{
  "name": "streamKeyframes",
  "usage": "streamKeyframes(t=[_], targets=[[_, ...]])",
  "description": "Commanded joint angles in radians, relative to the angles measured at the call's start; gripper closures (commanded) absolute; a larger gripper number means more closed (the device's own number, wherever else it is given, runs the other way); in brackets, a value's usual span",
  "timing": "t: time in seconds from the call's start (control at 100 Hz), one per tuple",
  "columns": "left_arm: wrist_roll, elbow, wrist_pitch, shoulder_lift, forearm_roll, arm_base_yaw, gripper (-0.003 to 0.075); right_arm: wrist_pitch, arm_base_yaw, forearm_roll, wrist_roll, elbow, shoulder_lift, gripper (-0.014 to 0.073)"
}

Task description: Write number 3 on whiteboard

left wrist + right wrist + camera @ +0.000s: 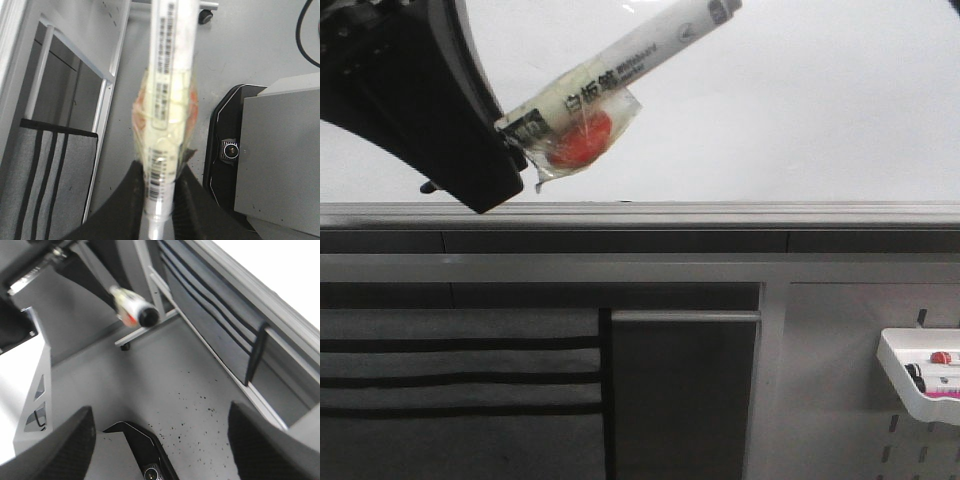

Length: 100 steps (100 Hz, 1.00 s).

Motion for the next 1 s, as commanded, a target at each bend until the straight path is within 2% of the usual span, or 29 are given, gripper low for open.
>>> streamKeyframes(t=[0.0,0.2,0.28,0.4,0.54,0.66,0.99], targets=[[0.006,-0.031,-0.023,-0.034,-0.036,-0.017,0.0738,-0.058,0.077,0.014,-0.026,-0.068,0.039,0.0106],[0.006,-0.031,-0.023,-0.034,-0.034,-0.017,0.0738,-0.173,0.271,-0.125,-0.056,-0.128,0.160,0.0107],[0.010,-0.031,-0.023,-0.034,-0.034,-0.017,0.0738,-0.205,0.350,-0.135,-0.112,-0.149,0.216,0.0107],[0.026,-0.031,-0.023,-0.034,-0.034,-0.017,0.0738,-0.258,0.422,-0.135,-0.116,-0.193,0.288,0.0108],[0.032,-0.031,-0.023,-0.034,-0.032,-0.017,0.0738,-0.255,0.448,-0.135,-0.116,-0.239,0.356,0.0127],[0.079,-0.031,-0.023,-0.034,-0.030,-0.017,0.0738,-0.255,0.456,-0.128,-0.116,-0.256,0.385,0.0216],[0.080,-0.031,-0.027,-0.034,-0.023,-0.017,0.0738,-0.241,0.458,-0.125,-0.116,-0.258,0.384,0.0426]])
